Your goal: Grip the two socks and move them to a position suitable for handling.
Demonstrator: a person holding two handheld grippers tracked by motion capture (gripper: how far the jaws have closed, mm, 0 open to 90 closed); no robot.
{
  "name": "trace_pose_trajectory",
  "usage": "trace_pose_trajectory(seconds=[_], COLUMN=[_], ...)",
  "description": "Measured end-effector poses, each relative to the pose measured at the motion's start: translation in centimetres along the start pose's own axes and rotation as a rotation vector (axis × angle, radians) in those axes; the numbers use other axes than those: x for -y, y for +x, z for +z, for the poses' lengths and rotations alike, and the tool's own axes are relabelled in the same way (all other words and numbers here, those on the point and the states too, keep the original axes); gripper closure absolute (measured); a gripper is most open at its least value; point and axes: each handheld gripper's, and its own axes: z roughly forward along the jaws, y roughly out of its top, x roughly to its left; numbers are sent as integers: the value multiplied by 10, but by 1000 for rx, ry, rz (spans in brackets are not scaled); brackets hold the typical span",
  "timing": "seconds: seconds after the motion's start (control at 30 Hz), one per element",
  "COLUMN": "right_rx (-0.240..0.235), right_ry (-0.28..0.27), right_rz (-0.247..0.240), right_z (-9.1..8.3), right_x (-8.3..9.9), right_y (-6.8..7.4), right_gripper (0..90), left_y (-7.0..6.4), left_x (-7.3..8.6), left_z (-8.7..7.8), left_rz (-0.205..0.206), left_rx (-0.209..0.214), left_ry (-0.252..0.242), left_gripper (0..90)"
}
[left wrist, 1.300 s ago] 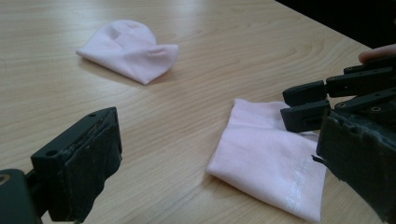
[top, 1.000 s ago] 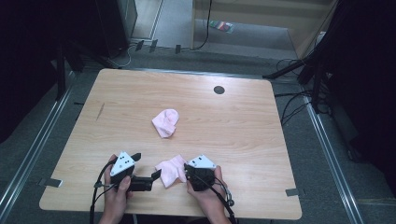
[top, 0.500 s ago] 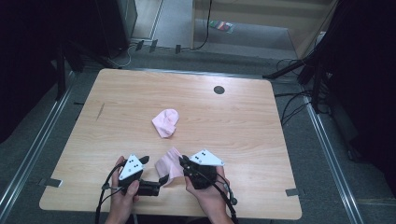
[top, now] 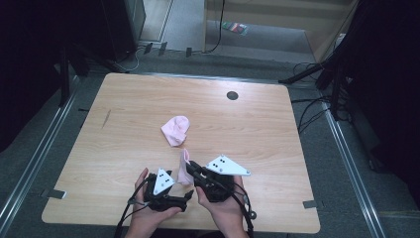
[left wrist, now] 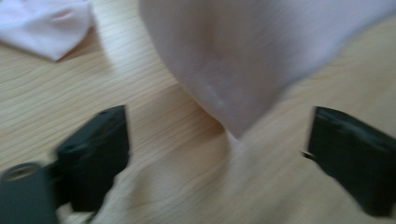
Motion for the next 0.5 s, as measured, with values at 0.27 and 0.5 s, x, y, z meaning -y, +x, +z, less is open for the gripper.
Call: trace_pose_trajectory(seconds=[0.27, 0.5], right_rx=[-16, 41], right_ry=[-27, -19], right_rz=[20, 95], right_z=[-8, -1], right_x=[-6, 5], right_y=[-1, -21], right_gripper=[846, 848], left_y=[7, 25], left_x=[1, -2], left_z=[-5, -23], left_rz=[0, 121], left_rx=[-81, -280], left_ry=[-45, -27], left_gripper=[735, 892])
